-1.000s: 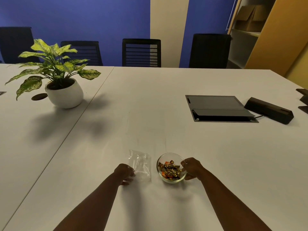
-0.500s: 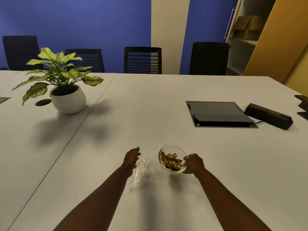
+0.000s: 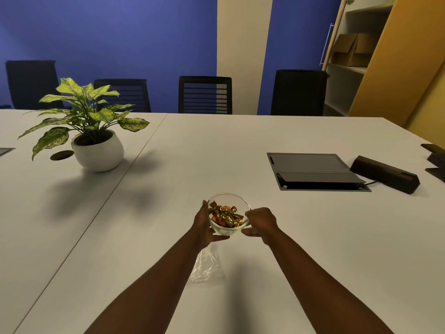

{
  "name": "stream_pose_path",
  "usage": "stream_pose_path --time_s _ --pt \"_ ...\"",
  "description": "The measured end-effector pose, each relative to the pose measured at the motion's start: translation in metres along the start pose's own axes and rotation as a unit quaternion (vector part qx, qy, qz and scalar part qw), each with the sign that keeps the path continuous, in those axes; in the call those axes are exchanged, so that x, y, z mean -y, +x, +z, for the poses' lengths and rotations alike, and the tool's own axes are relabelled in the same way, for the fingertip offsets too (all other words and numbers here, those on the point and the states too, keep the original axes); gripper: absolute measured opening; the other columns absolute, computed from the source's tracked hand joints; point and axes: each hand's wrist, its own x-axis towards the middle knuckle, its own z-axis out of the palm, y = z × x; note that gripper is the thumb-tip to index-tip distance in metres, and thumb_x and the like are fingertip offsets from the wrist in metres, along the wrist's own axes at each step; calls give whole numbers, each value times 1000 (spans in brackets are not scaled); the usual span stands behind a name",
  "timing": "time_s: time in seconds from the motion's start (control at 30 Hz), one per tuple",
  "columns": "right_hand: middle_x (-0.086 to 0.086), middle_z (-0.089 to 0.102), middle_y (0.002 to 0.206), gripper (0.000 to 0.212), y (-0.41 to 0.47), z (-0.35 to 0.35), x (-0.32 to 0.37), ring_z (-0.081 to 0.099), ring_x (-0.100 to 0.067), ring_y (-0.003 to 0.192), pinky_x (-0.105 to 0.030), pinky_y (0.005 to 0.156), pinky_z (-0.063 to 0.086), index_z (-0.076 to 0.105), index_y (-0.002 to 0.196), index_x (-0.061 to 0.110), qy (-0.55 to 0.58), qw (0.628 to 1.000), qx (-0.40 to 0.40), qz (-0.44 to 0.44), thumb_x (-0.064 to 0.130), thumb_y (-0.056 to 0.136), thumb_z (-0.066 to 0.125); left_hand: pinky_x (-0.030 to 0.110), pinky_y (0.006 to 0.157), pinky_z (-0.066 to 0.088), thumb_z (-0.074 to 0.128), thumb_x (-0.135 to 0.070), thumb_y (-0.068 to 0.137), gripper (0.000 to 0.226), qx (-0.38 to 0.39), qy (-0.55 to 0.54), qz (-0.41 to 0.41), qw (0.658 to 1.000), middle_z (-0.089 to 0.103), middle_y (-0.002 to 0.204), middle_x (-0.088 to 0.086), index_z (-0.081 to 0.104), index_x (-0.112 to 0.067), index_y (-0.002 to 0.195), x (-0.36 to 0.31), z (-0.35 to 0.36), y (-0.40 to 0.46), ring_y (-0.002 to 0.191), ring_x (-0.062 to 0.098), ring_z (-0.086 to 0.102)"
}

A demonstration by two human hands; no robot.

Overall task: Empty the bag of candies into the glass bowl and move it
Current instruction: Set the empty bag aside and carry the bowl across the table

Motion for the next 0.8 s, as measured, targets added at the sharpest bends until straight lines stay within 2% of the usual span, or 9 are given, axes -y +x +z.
stream_pose_path --time_s 0.07,0.13,0.2,0.27,0.33,0.47,0.6,0.8 --pt "-7 62 68 25 -1 2 -1 67 -30 73 -40 74 59 66 101 1 8 1000 -5 -9 18 88 54 56 89 43 23 -52 96 59 -13 -12 5 1000 43 144 21 38 -12 138 -3 1 1 127 43 45" --pt "-11 66 92 34 -2 4 -3 66 -31 88 -39 76 57 62 111 6 30 999 7 -11 31 92 50 56 85 44 22 -51 96 60 -27 -22 9 999 44 143 22 38 -12 138 -5 3 1 126 44 46" --pt "-15 58 122 42 -1 8 -3 61 -36 107 -41 77 54 52 126 11 83 996 41 2 39 95 43 56 83 44 21 -50 97 60 -37 -33 17 999 45 142 22 39 -10 138 -8 6 3 126 44 46" --pt "-14 49 135 46 1 13 1 57 -38 115 -45 81 54 42 135 15 136 989 64 15 41 97 36 55 83 44 21 -50 97 61 -44 -43 21 998 45 142 22 41 -9 137 -12 12 4 126 44 46" --pt "-14 48 139 43 3 18 6 56 -38 117 -48 84 53 39 137 18 162 985 62 17 37 99 33 53 83 44 20 -51 97 61 -51 -42 22 998 47 141 22 43 -9 136 -15 17 5 126 43 47" --pt "-15 50 138 39 12 22 15 56 -36 118 -44 78 53 45 134 18 187 981 45 23 29 99 35 52 82 44 21 -50 97 60 -60 -49 20 997 46 142 22 42 -10 137 -24 21 12 127 42 46" --pt "-15 53 136 38 26 25 23 57 -37 116 -44 77 53 47 134 17 201 978 37 26 28 98 38 52 86 44 21 -49 97 59 -65 -40 23 997 46 141 22 42 -11 137 -34 24 23 127 42 46" --pt "-15 55 133 38 57 33 39 57 -37 115 -46 79 54 47 133 16 206 978 26 27 28 97 39 49 84 45 22 -51 96 60 -70 -23 24 997 49 140 21 43 -11 136 -53 30 46 124 40 49"
